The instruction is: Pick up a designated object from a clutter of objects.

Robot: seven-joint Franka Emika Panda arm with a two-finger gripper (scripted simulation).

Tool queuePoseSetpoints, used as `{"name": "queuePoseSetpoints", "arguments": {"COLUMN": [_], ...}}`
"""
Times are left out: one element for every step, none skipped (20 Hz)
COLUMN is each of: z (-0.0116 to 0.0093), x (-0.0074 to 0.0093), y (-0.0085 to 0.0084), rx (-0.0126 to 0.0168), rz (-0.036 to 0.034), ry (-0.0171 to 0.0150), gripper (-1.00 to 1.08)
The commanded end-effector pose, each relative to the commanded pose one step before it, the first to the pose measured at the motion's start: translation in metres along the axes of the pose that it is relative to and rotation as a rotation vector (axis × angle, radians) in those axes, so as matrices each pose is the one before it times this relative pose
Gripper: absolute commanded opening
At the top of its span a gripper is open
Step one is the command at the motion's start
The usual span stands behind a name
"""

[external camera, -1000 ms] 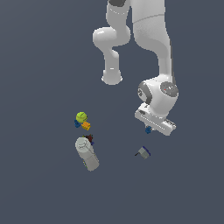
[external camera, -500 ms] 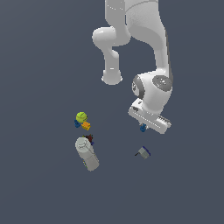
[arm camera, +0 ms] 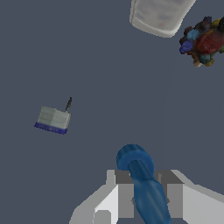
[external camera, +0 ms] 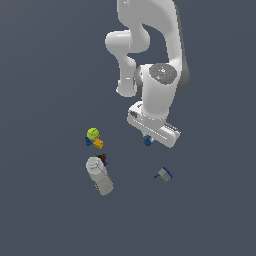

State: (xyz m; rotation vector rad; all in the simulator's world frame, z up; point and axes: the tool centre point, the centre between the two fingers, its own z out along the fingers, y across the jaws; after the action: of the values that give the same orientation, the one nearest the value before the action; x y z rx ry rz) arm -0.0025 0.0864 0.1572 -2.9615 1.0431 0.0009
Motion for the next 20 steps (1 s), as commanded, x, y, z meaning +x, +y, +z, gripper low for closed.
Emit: {"name": "queuePoseSetpoints", "arguments": {"z": [-0.02221,-0.00874,-0.00874,-0.00878,-0.00874,-0.00873,-0.00872,-0.00871,-0.00869,-0.00867,-0.00865,-0.00869,-0.00858,-0.0086,-0.00847,-0.00816,-0.0077,-0.0073,-0.00672,-0.00627], "x": [0.01896,0.0077,0.00771,0.00777,0.00774,0.00776,0.00778,0.0078,0.00782,0.00784,0.00786,0.0078,0.0079,0.0078,0.0079,0.00755,0.0073,0.00683,0.00646,0.00586], "y": [0.01619,0.00619,0.00618,0.00624,0.00616,0.00615,0.00614,0.00612,0.0061,0.00607,0.00605,0.00597,0.00597,0.00582,0.00586,0.0055,0.00529,0.00485,0.00457,0.00403], "rx": [0.00093,0.0,0.0,0.00055,0.0,0.0,0.0,0.0,0.0,0.0,0.0,-0.0003,0.0,-0.00051,0.0,-0.00038,0.0,-0.00038,0.0,-0.00054], "rz": [-0.00072,0.0,0.0,-0.00009,0.0,0.0,0.0,0.0,0.0,0.0,0.0,0.00008,0.0,0.00008,0.0,0.00004,0.0,0.00003,0.0,0.00003], "ry": [-0.00114,0.0,0.0,-0.00041,0.0,0.0,0.0,0.0,0.0,0.0,0.0,0.00038,0.0,0.00046,0.0,0.00031,0.0,0.00031,0.0,0.00044], "gripper": [-1.0,-1.0,-1.0,-1.0,-1.0,-1.0,-1.0,-1.0,-1.0,-1.0,-1.0,-1.0,-1.0,-1.0,-1.0,-1.0,-1.0,-1.0,-1.0,-1.0]}}
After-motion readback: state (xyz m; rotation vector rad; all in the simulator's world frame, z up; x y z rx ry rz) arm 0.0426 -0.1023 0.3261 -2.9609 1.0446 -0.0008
